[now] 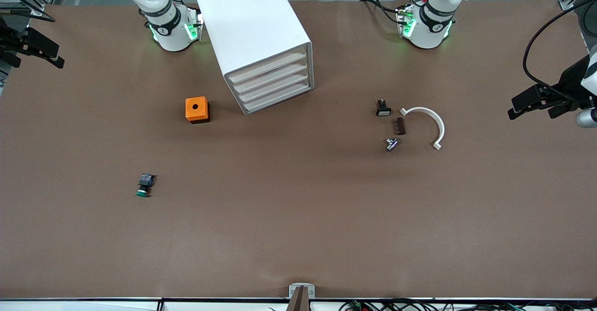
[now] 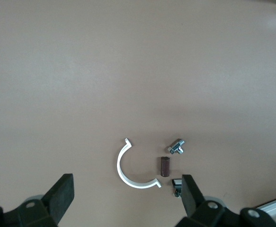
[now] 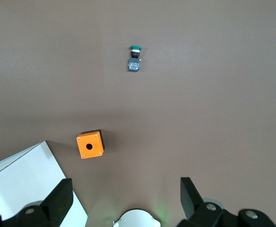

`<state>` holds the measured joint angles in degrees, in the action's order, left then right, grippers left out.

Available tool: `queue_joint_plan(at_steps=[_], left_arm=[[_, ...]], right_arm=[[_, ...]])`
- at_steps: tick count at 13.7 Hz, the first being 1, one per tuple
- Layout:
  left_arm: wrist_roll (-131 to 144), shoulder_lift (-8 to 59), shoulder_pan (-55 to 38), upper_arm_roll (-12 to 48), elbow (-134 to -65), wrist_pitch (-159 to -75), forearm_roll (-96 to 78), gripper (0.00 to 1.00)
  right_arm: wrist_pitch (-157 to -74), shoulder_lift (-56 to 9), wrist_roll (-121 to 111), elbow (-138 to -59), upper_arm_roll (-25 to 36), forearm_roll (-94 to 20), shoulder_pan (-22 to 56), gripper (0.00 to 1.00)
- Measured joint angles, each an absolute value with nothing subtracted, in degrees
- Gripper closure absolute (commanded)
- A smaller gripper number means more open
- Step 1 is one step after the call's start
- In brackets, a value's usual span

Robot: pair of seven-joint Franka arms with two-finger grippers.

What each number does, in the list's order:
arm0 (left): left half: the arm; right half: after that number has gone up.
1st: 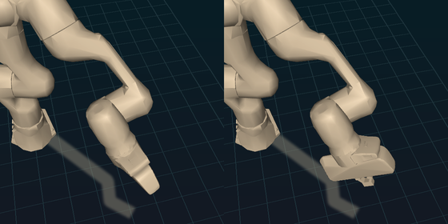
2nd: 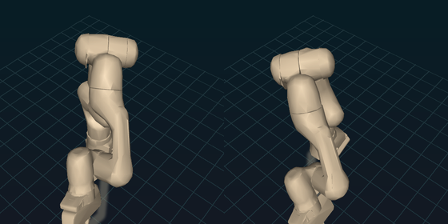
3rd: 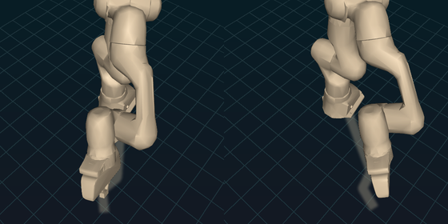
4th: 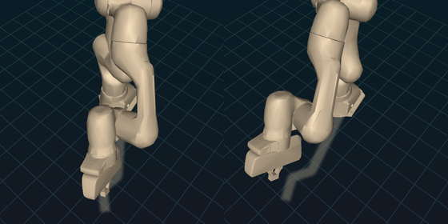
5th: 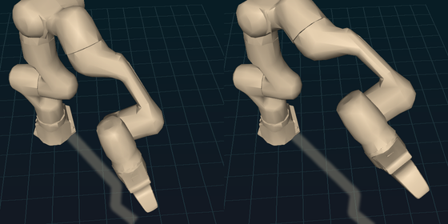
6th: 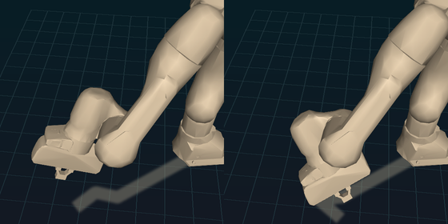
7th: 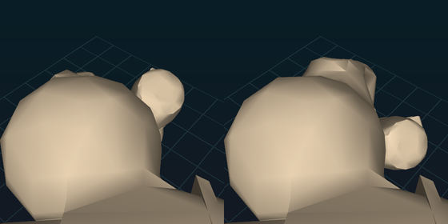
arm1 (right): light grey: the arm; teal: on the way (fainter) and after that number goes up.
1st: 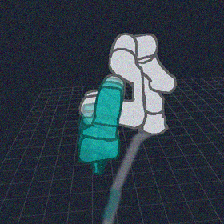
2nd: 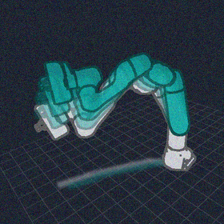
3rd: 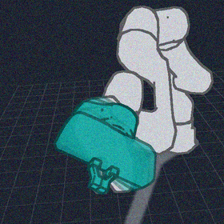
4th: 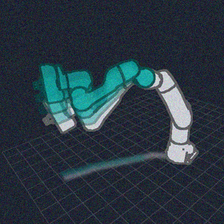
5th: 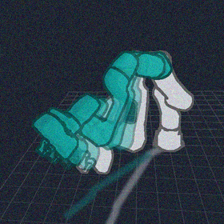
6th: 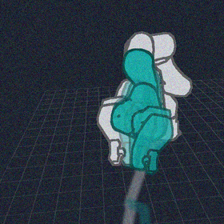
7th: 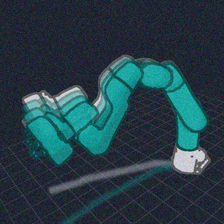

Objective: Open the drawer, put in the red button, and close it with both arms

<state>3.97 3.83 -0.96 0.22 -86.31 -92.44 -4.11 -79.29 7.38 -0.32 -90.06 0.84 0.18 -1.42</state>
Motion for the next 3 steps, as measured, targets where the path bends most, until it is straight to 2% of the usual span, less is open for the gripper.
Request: queue_joint_plan(at_steps=[3], left_arm=[[3.97,3.83,-0.96,0.23,-86.31,-92.4,-4.05,0.0]], right_arm=[[-79.28,7.41,-1.08,-90.1,1.81,0.18,-1.44,0.0]])
